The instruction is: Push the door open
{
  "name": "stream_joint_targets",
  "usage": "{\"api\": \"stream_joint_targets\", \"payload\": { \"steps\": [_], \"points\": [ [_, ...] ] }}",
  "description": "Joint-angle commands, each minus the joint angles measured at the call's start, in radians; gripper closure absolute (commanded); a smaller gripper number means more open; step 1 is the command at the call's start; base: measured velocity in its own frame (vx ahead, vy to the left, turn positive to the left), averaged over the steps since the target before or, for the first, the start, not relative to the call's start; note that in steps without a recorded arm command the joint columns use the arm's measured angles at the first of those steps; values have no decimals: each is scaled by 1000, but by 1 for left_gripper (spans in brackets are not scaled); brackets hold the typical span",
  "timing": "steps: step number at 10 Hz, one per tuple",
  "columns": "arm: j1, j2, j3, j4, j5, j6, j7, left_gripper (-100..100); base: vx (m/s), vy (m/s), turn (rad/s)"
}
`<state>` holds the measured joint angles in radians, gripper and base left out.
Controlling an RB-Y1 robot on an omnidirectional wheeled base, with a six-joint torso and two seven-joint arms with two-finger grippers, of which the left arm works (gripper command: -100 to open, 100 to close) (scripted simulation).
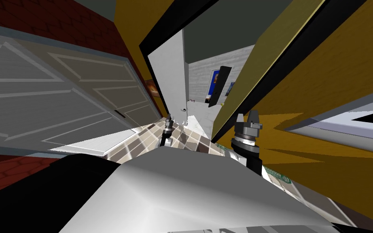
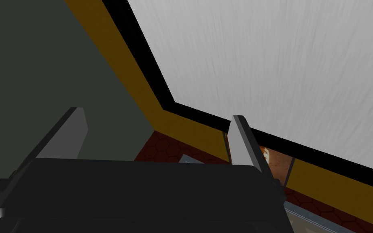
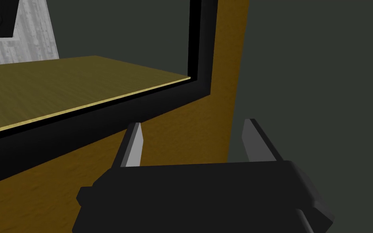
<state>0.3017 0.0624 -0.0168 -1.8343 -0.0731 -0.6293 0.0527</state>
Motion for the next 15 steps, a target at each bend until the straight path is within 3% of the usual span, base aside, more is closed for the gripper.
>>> {"api": "stream_joint_targets", "payload": {
  "steps": [1, 4, 5, 10, 11, 15],
  "points": [
    [-10, 0, -2, 34, 0, -11, -1, -100, 67, 53, -20],
    [-54, 9, -9, 132, 3, -28, 6, -100, 77, 51, -51],
    [-54, 9, -9, 139, 3, -28, 6, -100, 64, 49, -15],
    [-131, 20, -21, 311, 9, -58, 18, -100, 78, 61, -52],
    [-131, 20, -21, 322, 9, -58, 18, -100, 69, 63, -22],
    [-178, 26, -28, 434, 13, -76, 25, -100, 53, 54, -37]
  ]
}}
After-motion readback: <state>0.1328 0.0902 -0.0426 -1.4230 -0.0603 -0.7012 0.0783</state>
